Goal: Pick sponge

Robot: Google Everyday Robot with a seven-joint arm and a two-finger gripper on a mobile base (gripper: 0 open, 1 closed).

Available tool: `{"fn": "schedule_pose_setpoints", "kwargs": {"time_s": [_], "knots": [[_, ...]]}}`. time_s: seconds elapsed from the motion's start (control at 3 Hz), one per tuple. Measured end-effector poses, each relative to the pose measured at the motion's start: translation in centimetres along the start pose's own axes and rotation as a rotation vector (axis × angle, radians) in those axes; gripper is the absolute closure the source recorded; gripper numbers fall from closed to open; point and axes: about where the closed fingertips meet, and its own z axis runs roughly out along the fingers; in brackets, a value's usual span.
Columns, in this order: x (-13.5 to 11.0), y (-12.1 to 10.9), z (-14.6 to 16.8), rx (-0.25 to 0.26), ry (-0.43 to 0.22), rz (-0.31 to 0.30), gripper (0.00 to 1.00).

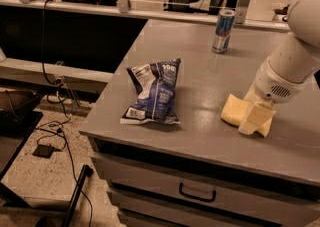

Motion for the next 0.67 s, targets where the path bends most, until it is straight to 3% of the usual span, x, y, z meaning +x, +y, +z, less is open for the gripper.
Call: {"fn": "schedule_pose_setpoints", "kwargs": {"time_s": [0.33, 0.67], "knots": [[-0.07, -0.01, -0.3, 0.0, -0.001, 0.0, 0.8], [-0.26, 0.08, -1.15, 0.003, -0.016, -0.011, 1.0]]}}
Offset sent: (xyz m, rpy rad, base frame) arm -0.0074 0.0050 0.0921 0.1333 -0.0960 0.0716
